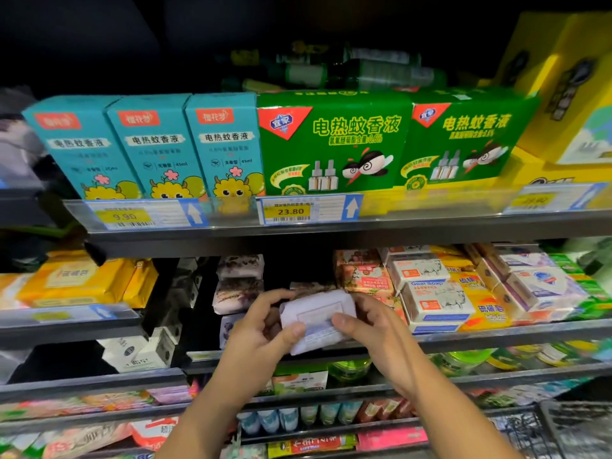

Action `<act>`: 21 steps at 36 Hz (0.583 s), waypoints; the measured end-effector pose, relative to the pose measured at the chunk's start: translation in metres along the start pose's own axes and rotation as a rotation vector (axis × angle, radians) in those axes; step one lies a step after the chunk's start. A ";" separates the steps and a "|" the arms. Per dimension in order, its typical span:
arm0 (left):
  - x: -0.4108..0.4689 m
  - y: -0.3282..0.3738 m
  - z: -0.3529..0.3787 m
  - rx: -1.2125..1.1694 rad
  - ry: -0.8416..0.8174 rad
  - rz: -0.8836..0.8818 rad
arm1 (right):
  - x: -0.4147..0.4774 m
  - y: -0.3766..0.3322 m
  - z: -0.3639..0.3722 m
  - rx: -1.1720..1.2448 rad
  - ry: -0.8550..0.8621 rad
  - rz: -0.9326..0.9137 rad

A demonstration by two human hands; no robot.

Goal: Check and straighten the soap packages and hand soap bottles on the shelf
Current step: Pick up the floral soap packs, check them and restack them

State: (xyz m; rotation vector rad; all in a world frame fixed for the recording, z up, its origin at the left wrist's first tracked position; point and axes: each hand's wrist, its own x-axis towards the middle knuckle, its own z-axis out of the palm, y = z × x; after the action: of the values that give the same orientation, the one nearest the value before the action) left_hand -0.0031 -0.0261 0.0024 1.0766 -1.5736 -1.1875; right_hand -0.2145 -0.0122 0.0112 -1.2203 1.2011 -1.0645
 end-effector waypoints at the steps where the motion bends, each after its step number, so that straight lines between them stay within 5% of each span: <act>1: -0.001 -0.001 -0.001 -0.020 -0.046 -0.006 | 0.001 -0.001 0.000 0.028 0.007 0.017; 5: -0.002 -0.003 -0.012 0.240 -0.175 0.042 | 0.004 -0.004 0.002 0.160 0.024 0.059; 9: 0.002 -0.004 -0.012 0.431 -0.133 0.255 | 0.006 -0.013 0.008 0.139 0.035 0.086; 16: 0.000 -0.005 -0.012 0.348 -0.013 0.251 | 0.006 -0.018 0.003 -0.073 -0.006 0.107; 21: 0.002 -0.009 -0.007 0.026 0.051 0.026 | 0.008 -0.021 -0.010 -0.356 -0.157 0.058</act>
State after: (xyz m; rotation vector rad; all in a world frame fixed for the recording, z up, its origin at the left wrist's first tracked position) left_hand 0.0043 -0.0309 -0.0051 1.0923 -1.5632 -1.1168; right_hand -0.2227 -0.0228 0.0314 -1.5019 1.3298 -0.7144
